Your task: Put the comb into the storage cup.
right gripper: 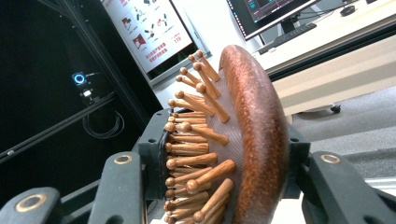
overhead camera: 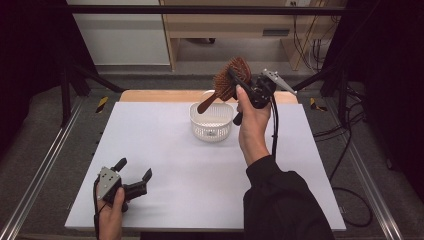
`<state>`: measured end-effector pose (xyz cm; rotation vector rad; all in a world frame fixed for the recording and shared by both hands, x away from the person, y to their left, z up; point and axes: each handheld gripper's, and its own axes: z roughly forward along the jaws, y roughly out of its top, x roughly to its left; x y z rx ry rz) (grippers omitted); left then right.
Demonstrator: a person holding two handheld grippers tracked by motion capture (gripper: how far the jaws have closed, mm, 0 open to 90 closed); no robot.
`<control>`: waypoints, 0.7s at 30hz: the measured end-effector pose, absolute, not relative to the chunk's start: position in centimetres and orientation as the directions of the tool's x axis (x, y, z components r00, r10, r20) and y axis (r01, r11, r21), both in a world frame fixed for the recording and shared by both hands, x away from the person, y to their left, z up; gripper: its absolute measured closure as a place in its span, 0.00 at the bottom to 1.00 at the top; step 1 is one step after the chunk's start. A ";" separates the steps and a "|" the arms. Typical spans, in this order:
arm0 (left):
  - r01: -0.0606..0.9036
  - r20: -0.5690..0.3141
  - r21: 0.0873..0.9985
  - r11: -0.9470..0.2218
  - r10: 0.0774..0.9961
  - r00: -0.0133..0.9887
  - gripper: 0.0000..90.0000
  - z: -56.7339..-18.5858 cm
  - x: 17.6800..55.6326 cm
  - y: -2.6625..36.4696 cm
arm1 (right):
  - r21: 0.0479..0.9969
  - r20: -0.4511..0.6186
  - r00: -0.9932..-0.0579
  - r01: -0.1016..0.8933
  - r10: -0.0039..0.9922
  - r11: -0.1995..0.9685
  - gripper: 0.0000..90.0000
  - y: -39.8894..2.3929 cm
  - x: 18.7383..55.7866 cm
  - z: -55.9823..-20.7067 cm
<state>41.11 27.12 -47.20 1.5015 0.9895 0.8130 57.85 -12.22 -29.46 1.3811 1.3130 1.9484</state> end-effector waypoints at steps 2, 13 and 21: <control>0.152 -0.026 0.987 -0.041 0.910 0.414 0.03 -47.2 41.1 27.1 | 0.860 0.506 -0.423 0.182 0.752 -0.477 0.55 -12.3 57.9 -29.5; 0.154 -0.033 0.988 -0.033 0.912 0.410 0.03 -47.3 41.2 27.2 | 0.871 0.488 -0.408 0.172 0.772 -0.459 0.55 -12.4 58.4 -29.9; 0.154 -0.031 0.987 -0.036 0.911 0.411 0.03 -47.3 41.2 27.3 | 0.879 0.475 -0.411 0.175 0.778 -0.444 0.55 -12.2 58.5 -30.2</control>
